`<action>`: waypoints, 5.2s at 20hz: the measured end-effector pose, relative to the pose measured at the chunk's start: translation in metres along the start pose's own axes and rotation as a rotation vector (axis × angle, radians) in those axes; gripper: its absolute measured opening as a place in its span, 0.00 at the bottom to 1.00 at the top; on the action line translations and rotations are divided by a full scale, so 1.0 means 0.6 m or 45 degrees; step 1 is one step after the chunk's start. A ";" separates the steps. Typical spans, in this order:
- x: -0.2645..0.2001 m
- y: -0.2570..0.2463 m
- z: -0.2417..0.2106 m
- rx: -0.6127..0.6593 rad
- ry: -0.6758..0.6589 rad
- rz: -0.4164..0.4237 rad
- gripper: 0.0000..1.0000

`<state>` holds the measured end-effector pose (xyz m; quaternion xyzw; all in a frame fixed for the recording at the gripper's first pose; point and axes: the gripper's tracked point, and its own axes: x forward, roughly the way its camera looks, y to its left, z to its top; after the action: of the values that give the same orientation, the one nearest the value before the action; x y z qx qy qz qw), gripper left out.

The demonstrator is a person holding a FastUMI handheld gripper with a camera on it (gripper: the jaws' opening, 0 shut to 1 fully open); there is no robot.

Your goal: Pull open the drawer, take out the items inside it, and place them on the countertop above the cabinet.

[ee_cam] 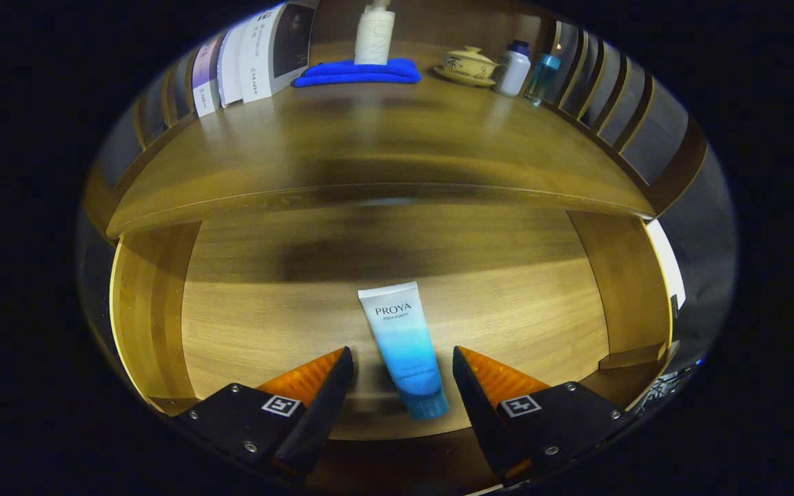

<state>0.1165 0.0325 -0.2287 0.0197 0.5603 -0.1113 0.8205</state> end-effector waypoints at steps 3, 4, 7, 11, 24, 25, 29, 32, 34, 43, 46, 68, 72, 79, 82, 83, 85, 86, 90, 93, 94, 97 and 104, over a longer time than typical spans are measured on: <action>0.008 -0.013 -0.002 0.040 0.026 0.001 0.86; 0.012 -0.018 -0.007 0.049 0.040 -0.004 0.86; 0.021 -0.009 -0.014 0.129 0.061 0.061 0.76; 0.021 -0.001 -0.015 0.149 0.033 0.103 0.56; -0.042 -0.012 0.010 0.057 -0.205 0.001 0.43; -0.054 -0.010 0.017 0.045 -0.229 -0.001 0.43; -0.097 -0.019 0.025 0.028 -0.289 -0.021 0.43; -0.126 -0.026 0.033 0.018 -0.341 -0.028 0.43; -0.149 -0.029 0.044 0.019 -0.382 -0.031 0.43; -0.215 -0.037 0.148 -0.021 -0.552 -0.020 0.43; -0.216 -0.028 0.193 -0.017 -0.588 0.001 0.43; -0.058 -0.028 0.367 0.005 -0.469 0.044 0.43; -0.053 -0.035 0.364 -0.043 -0.455 0.002 0.44; -0.047 -0.034 0.361 -0.083 -0.462 0.056 0.50; -0.083 -0.057 0.352 -0.083 -0.517 0.046 0.64; -0.098 -0.060 0.350 -0.078 -0.550 0.062 0.74; -0.128 -0.067 0.337 -0.028 -0.631 0.103 0.95; -0.144 -0.073 0.328 0.008 -0.663 0.126 0.96; -0.212 -0.106 0.286 0.089 -0.823 0.198 0.95; -0.262 -0.130 0.244 0.062 -0.947 0.193 0.96; -0.277 -0.134 0.231 0.067 -0.990 0.203 0.95; -0.321 -0.125 0.191 0.097 -1.140 0.292 0.95; -0.360 -0.093 0.072 0.047 -1.353 0.350 0.95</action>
<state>0.0695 0.0060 -0.0078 0.0481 0.0592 -0.0075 0.9971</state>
